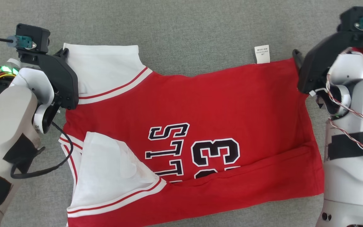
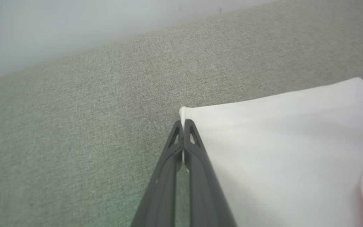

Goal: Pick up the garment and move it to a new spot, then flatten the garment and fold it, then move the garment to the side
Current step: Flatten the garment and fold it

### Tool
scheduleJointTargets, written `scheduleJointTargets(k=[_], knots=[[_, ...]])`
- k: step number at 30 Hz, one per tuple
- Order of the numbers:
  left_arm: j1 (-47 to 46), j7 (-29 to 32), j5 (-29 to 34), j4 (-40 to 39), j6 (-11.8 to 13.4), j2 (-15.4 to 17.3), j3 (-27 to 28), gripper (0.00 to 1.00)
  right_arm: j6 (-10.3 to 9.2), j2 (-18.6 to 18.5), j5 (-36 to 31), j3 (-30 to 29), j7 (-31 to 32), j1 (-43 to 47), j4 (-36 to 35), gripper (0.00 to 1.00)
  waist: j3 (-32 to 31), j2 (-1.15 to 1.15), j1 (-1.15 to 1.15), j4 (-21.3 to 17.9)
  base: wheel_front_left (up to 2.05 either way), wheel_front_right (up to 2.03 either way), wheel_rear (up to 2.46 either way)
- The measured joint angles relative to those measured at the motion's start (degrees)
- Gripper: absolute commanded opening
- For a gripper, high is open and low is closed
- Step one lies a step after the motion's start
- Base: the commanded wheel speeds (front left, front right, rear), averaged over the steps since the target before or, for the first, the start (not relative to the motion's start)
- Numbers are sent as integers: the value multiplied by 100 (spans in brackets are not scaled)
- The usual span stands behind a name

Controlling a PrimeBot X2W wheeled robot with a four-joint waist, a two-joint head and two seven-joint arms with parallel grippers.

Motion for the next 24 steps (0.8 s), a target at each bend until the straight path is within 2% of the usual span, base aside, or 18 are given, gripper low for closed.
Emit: scheduleJointTargets(k=[5, 15, 18, 19, 20, 23, 24], knots=[[-50, 36, 1, -51, 7, -26, -32, 0, 0, -149, -439, 141, 461, -205, 300, 100, 69, 0, 0, 54, 0, 0, 0], [-153, 52, 2, -124, 14, -63, -74, 0, 0, -227, -521, 279, 494, -287, 616, 100, 255, 0, 0, 153, 0, 0, 0], [-173, 53, 2, -148, 16, -62, -80, 0, 0, -244, -489, 332, 448, -287, 666, 70, 291, 0, 0, 168, 0, 0, 0], [-180, 55, 2, -157, 29, -62, -86, 0, 0, -256, -463, 359, 423, -287, 681, 70, 301, 0, 0, 172, 0, 0, 0], [-190, 56, 2, -164, 29, -62, -88, 0, 0, -274, -435, 397, 371, -287, 688, 47, 308, 0, 0, 176, 0, 0, 0], [-207, 38, 2, -187, 26, -62, -90, 0, 1, -326, -388, 474, 256, -285, 733, 0, 318, 0, 0, 186, 0, 0, 0], [-209, -13, 2, -202, 25, -62, -89, 0, 0, -339, -361, 478, 192, -282, 733, 0, 318, 0, 0, 190, 0, 0, 0]])
